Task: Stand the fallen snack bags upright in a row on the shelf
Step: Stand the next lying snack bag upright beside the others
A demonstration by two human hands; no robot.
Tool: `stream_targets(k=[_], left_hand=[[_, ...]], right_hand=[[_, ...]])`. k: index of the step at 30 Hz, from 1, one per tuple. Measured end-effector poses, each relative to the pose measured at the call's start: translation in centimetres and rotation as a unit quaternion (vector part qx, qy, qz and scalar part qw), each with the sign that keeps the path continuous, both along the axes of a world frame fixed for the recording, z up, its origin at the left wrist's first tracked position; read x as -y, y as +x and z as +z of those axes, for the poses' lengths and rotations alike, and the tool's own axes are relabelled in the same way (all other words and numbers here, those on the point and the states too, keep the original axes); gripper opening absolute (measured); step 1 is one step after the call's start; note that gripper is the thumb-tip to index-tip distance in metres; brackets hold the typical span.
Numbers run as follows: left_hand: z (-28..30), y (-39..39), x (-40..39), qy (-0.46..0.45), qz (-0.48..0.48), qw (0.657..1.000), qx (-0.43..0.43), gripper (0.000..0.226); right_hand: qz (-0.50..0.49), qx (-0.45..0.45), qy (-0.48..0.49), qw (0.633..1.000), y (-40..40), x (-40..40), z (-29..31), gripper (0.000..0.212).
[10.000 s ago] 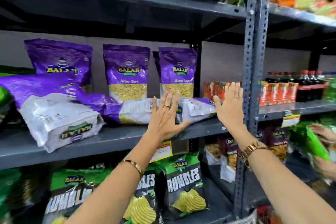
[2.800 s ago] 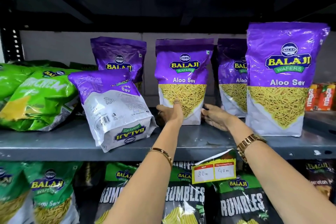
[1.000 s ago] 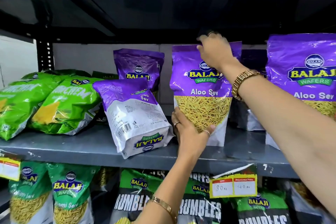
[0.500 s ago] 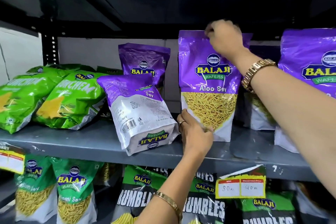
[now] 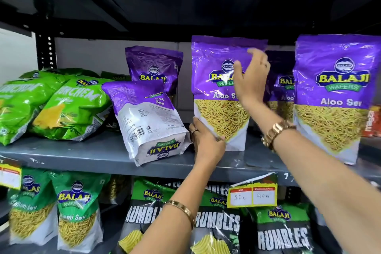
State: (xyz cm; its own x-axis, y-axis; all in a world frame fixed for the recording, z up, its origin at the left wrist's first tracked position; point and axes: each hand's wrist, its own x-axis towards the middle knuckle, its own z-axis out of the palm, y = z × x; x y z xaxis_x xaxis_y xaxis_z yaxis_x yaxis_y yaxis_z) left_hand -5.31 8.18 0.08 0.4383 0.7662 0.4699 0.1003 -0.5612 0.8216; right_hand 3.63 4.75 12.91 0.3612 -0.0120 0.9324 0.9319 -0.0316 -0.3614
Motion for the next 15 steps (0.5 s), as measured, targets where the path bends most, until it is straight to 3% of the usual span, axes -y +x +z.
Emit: stream_targets(k=[7, 15], left_hand=[[0.3, -0.5, 0.7, 0.034, 0.008, 0.999, -0.001, 0.081], [1.2, -2.7, 2.1, 0.072, 0.046, 0.991, 0.106, 0.077]], right_hand=[[0.0, 0.084, -0.023, 0.996, -1.1, 1.8, -5.8, 0.023], [0.039, 0.087, -0.039, 0.995, -2.8, 3.3, -6.2, 0.021]])
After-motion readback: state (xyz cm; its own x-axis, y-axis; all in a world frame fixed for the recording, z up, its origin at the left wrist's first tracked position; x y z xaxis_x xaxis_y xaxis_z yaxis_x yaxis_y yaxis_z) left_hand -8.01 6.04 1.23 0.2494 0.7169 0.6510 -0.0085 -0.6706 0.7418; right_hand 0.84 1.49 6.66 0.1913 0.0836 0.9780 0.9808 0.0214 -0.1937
